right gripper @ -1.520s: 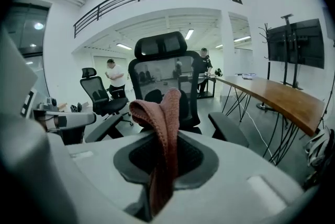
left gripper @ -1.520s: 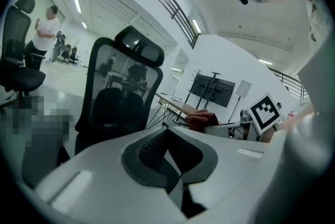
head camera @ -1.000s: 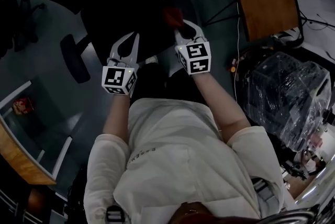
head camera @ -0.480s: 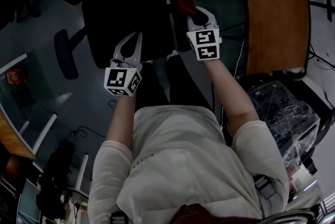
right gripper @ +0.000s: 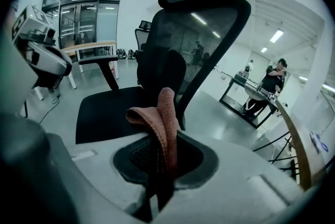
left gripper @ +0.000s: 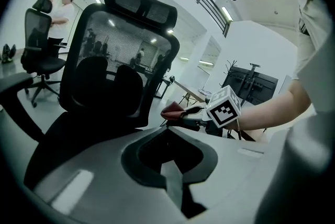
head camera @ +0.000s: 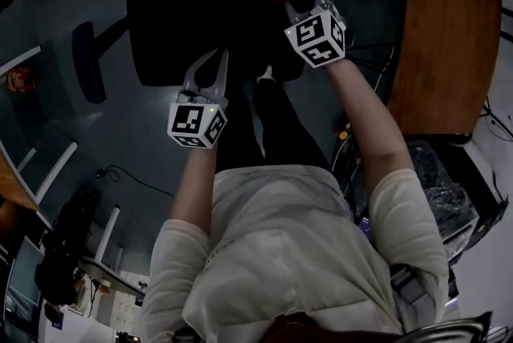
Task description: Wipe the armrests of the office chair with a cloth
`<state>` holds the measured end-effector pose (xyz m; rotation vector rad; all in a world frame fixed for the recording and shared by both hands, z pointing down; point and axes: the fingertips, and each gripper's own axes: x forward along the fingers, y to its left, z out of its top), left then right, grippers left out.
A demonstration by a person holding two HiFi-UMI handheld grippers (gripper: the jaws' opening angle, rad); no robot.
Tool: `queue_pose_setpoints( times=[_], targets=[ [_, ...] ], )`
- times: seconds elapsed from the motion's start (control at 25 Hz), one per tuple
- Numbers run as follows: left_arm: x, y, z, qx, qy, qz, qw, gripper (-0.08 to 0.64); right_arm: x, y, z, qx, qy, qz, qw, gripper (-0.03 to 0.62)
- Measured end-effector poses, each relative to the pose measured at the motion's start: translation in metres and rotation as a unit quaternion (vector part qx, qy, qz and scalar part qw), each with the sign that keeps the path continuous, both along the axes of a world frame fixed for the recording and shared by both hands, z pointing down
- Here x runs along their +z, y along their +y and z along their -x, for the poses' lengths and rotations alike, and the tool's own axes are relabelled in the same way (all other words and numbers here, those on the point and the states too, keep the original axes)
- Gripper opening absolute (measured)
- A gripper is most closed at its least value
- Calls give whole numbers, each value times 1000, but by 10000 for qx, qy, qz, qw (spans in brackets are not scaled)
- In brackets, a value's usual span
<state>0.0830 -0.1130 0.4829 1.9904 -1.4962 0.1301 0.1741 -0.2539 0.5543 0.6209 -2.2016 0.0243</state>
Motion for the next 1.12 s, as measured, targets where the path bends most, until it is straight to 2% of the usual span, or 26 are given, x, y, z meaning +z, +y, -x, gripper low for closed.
queue_pose_setpoints(
  times=[0.2,0.36,0.56,0.84,1.0,1.12],
  targets=[
    [-5,-1,-19,42,2,-68,10000,17,-2,27,-10,-8,-207,392,9990,43],
    [-13,-6,-26,116,-11,-204,9997,17,-4,65,-12,-237,-254,778,9964,43],
    [-13,0,-33,218,49,-238,9995,17,-3,112,-19,-313,-328,1006,9939,43],
    [2,18,-48,348,93,-80,9993,17,-6,178,-34,-339,-390,1382,9891,43],
    [18,31,-56,502,42,105,9987,17,-9,217,-45,-383,-531,1818,9812,43],
    [32,37,-63,599,41,263,9978,17,-16,223,-55,-60,-753,2041,9760,42]
  ],
)
